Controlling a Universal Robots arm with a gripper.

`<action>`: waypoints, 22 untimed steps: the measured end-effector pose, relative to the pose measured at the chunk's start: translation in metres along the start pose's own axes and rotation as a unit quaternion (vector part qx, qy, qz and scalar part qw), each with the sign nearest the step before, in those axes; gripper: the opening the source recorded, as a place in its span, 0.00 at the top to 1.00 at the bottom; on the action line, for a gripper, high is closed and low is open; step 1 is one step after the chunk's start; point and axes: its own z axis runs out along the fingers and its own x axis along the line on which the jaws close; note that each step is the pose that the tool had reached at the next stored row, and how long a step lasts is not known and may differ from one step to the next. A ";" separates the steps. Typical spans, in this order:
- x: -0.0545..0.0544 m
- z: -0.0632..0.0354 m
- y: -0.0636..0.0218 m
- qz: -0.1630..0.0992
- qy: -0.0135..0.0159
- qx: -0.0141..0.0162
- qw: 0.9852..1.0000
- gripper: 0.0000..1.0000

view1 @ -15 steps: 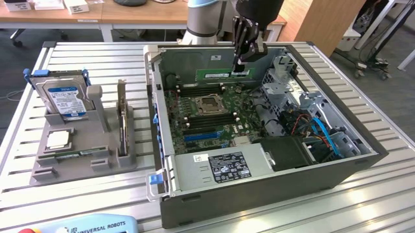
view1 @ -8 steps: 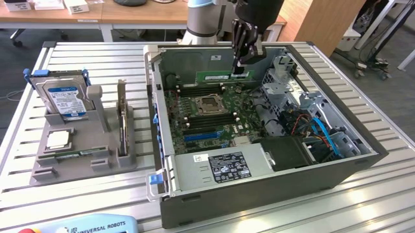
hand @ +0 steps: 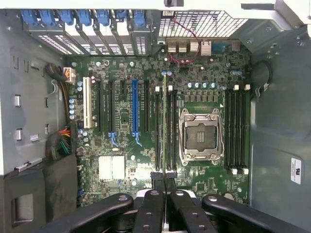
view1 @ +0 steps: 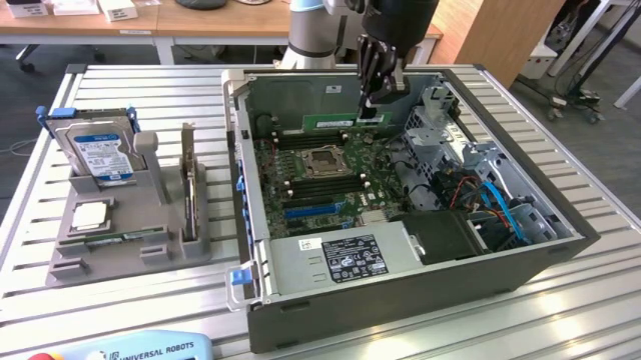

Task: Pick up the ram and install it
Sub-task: 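Insert the ram into the slot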

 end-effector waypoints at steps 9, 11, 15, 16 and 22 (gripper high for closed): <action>0.000 0.0036 0.0000 0.000 0.000 0.000 1.000 0.89; 0.000 0.0041 -0.0001 0.000 0.000 0.000 1.000 0.89; 0.000 0.0047 -0.0001 0.000 0.000 0.000 1.000 0.89; 0.000 0.0049 -0.0001 0.000 0.000 0.000 1.000 0.89; 0.000 0.0078 -0.0001 0.000 0.000 0.000 1.000 0.89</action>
